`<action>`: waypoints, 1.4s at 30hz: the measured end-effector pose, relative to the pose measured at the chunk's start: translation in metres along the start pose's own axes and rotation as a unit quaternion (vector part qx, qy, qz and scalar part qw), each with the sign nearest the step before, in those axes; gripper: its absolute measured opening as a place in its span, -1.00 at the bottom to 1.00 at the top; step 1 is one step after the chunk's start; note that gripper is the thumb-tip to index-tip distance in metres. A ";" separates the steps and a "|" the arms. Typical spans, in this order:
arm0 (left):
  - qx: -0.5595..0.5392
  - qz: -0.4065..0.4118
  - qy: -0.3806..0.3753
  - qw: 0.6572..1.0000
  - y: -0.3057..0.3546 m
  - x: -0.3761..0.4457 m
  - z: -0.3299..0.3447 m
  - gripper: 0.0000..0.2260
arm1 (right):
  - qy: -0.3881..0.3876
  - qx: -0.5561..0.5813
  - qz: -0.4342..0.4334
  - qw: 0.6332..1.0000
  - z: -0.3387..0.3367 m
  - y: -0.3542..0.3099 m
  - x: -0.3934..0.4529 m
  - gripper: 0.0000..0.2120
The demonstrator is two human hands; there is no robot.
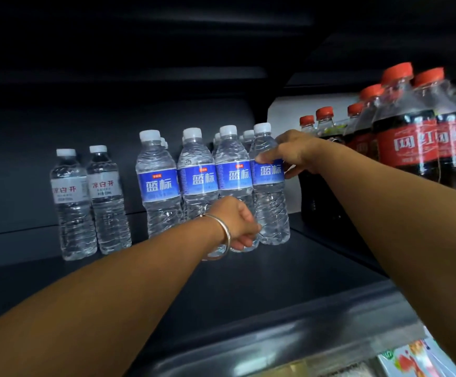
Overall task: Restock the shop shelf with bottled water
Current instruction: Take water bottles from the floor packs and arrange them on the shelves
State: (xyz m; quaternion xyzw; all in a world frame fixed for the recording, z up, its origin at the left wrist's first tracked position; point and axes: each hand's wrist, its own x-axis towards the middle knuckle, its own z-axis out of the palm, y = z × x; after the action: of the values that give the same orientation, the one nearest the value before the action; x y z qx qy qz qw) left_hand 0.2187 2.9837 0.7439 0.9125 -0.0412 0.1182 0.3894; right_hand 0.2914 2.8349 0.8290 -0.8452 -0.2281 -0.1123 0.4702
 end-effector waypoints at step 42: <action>0.222 0.255 -0.019 0.941 -0.036 -0.302 0.186 -0.57 | 0.080 -0.482 0.037 0.872 0.055 0.124 -0.455 -0.28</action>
State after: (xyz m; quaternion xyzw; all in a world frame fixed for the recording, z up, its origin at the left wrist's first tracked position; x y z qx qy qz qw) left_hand -0.0335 2.8699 0.5194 0.9368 -0.2525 0.2024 0.1328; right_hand -0.0448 2.6976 0.5235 -0.9628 -0.0761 -0.2582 0.0244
